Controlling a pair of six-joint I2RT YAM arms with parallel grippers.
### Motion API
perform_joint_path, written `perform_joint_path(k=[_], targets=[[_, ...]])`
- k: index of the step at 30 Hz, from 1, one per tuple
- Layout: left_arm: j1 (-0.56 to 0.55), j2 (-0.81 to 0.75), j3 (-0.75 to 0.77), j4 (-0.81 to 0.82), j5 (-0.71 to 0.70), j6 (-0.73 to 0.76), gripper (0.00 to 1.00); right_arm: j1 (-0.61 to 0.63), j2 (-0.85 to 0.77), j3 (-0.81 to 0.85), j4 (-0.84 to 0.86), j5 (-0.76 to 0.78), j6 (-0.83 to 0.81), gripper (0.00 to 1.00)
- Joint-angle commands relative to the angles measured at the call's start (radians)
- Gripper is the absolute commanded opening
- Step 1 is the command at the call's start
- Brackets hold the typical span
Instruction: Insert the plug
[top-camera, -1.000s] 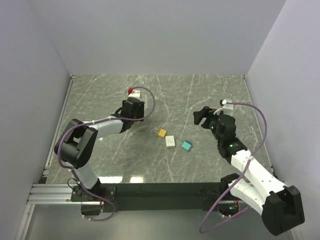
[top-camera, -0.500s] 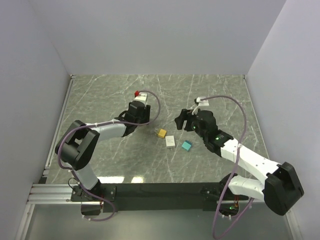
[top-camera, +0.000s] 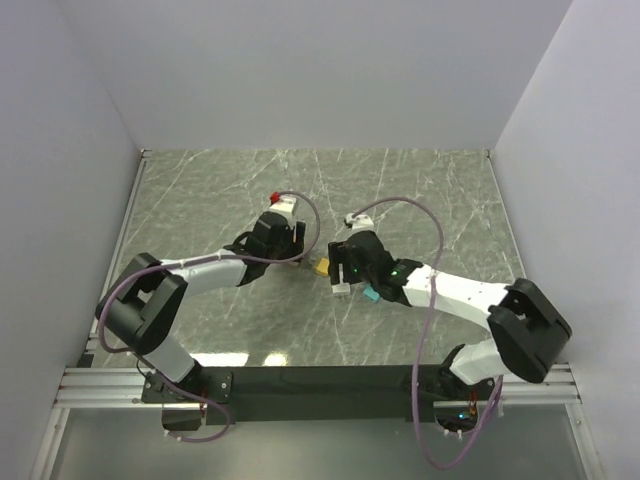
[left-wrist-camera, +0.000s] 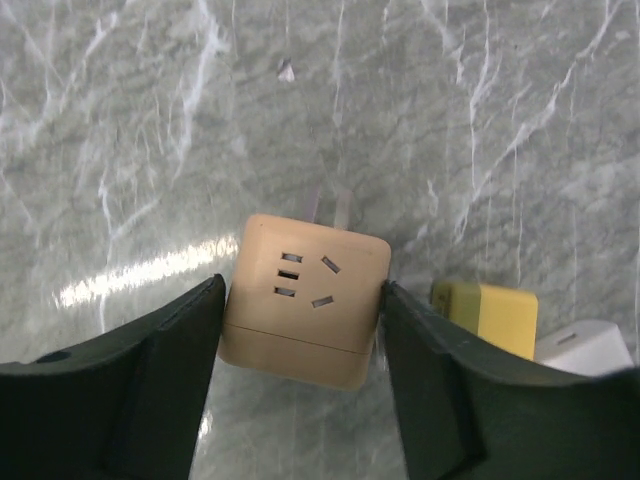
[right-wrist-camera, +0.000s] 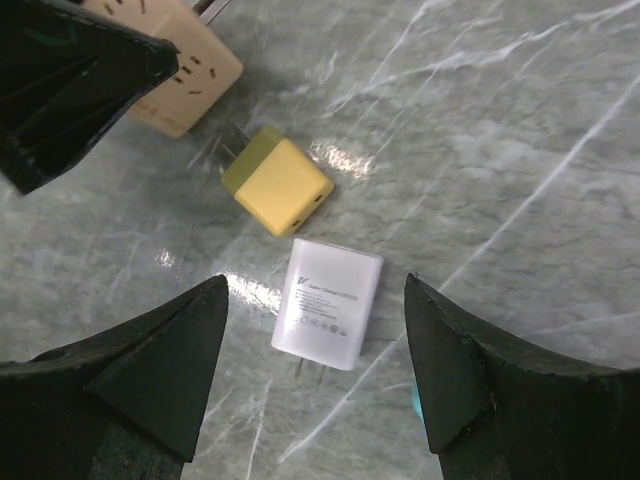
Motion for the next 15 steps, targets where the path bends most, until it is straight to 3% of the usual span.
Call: perform_joint_path(k=[1, 4, 5, 15], targets=[[-0.007, -0.075, -0.026, -0.039, -0.004, -0.041, 0.72, 0.020, 0.054, 0.085, -0.046, 0.054, 0.002, 0.77], [-0.007, -0.116, -0.043, -0.042, -0.041, -0.055, 0.92, 0.025, 0.113, 0.125, -0.081, 0.059, 0.005, 0.77], [-0.007, -0.141, -0.050, -0.036, -0.043, -0.058, 0.94, 0.026, 0.126, 0.133, -0.098, 0.066, 0.007, 0.77], [-0.009, -0.300, -0.142, 0.041, -0.064, -0.075, 0.96, 0.028, 0.238, 0.173, -0.146, 0.048, 0.018, 0.76]])
